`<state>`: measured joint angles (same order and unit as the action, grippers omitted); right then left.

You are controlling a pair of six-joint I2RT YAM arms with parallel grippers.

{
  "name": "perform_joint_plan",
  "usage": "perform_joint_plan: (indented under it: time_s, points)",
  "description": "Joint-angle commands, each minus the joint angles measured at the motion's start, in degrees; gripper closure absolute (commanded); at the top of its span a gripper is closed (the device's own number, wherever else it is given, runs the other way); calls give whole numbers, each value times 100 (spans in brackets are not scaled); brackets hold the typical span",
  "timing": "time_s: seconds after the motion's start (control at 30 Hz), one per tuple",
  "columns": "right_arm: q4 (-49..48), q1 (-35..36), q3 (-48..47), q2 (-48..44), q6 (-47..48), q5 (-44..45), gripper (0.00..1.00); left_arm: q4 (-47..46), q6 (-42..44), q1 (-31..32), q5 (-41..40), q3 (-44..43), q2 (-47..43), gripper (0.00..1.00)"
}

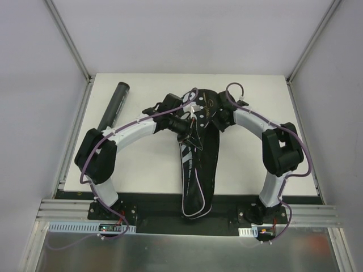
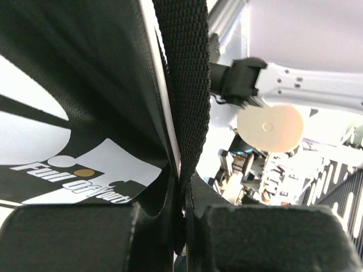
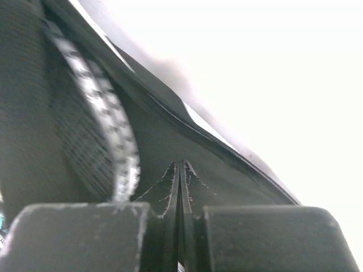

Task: Pack up the badminton gear

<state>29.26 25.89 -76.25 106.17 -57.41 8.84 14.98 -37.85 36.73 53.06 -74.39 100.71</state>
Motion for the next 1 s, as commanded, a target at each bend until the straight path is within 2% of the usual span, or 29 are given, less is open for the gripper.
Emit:
perform_joint_plan:
  time_s: [0.0,0.1,0.2,0.23,0.33,0.43,0.57,0.67,0.73,0.8,0.97]
  points:
    - [-245,363,-557,-45,-8,197,99,-391,-311,106,961,-40,-508,100]
    - [-149,898,-646,167,501,205,99,-382,-276,19,926,-269,-429,100]
    - [-324,1023,-356,106,1397,-266,98,-382,-267,-122,873,-330,-368,100]
    - [-315,1023,-295,53,1634,-382,90,-391,-259,-148,873,-322,-367,100]
    - [-202,971,214,-560,2758,-550,75,-391,-188,-289,820,-243,-367,100]
    - [-9,813,987,-1422,3586,-831,64,-373,-83,-447,785,-85,-420,100]
    - [168,348,1989,-2371,4289,-1682,50,-181,180,-579,776,3,-368,100]
    - [11,-258,2377,-2628,4816,-2613,32,223,479,-579,653,-67,-298,100]
    - [-105,-602,2134,-2236,5263,-3343,23,512,672,-579,575,-119,-280,100]
    - [-16,-777,1720,-1813,5537,-3738,20,663,778,-579,530,-172,-297,100]
    - [10,-945,-8,-216,5960,-4329,18,1137,1112,-579,486,-339,-446,100]
